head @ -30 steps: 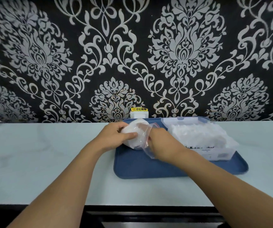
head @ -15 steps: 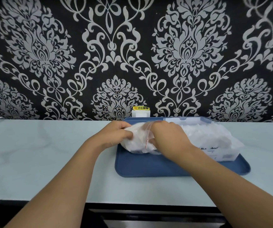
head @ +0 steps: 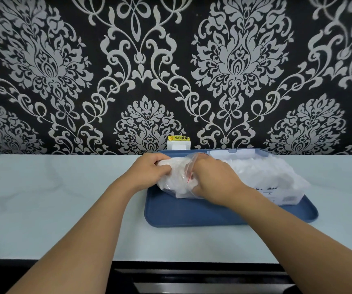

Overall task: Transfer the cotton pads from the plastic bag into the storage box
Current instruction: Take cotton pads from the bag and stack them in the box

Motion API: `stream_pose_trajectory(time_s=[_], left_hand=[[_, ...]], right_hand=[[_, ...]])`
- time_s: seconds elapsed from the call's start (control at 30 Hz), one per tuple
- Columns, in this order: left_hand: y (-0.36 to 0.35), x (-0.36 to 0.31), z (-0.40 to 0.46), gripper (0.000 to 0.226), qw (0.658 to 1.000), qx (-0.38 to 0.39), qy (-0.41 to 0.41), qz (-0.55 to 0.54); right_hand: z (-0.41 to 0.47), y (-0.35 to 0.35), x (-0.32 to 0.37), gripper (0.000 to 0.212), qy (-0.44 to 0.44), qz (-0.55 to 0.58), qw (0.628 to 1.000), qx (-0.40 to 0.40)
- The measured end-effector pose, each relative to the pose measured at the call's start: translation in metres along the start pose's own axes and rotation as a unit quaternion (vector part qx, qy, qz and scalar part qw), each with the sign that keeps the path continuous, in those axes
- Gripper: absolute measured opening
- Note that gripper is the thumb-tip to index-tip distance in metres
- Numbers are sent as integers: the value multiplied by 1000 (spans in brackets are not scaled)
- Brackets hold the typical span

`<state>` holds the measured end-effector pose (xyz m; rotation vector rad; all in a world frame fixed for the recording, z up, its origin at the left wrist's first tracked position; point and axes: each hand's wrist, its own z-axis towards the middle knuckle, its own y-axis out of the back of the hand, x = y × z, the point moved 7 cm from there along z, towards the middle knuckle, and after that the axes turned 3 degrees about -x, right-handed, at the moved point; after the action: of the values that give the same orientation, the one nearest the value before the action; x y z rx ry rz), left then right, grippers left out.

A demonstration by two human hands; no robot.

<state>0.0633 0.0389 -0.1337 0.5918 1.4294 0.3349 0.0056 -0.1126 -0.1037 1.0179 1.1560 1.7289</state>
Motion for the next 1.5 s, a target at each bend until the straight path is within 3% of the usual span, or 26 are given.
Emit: stream_pose_trajectory(time_s=[0.1,0.2,0.37,0.47,0.57,0.63,0.7,0.8,0.9,1.03,1.1,1.17,1.3,1.5], left_hand=[[4,1,2,25,999,-35,-9,20],[7,4,6,27,997,-63,-12,36],[3,-2,1,31,998,-53,-2,46],[12,-20,-7,46,994,-109,13,-22],[29,-59,-26,55,952,-244,-79,-168],[14,-92,-41,47,930,-244,-132,-241],[-18,-120,-53,37,921,-193,-144,-305],[-53,-134,-56,31,922,-182,-146,-309],[-67,-132,-45,37,928,-176,-137,-300],[-88,-133,-35,30,944,-130,-124,-279],[-93,-135,-30,19,961,-132,-155,-189],[-104,-137,-24,13,972,-116,-204,-25],[-135,-133,-24,14,953,-15,-233,195],[-152,-138,-24,21,912,0,-236,335]], right_hand=[[-4,4,3,15,45,10,999,-28],[-8,9,3,20,76,57,994,-55],[-14,30,-12,24,25,180,980,-86],[-22,45,-34,28,-53,410,907,-84],[-32,48,-50,27,-127,576,803,-88],[-35,43,-48,25,-164,665,723,-90],[-37,40,-37,29,-168,728,661,-72],[-39,44,-16,40,-123,773,622,-27],[-43,44,-26,34,-152,742,652,-38],[-55,61,-84,21,-212,589,778,-62],[-71,83,-128,12,-289,505,802,-136],[-85,98,-161,13,-357,411,823,-161],[-77,72,-168,33,-389,246,888,-21],[-61,58,-160,49,-348,-5,937,11]])
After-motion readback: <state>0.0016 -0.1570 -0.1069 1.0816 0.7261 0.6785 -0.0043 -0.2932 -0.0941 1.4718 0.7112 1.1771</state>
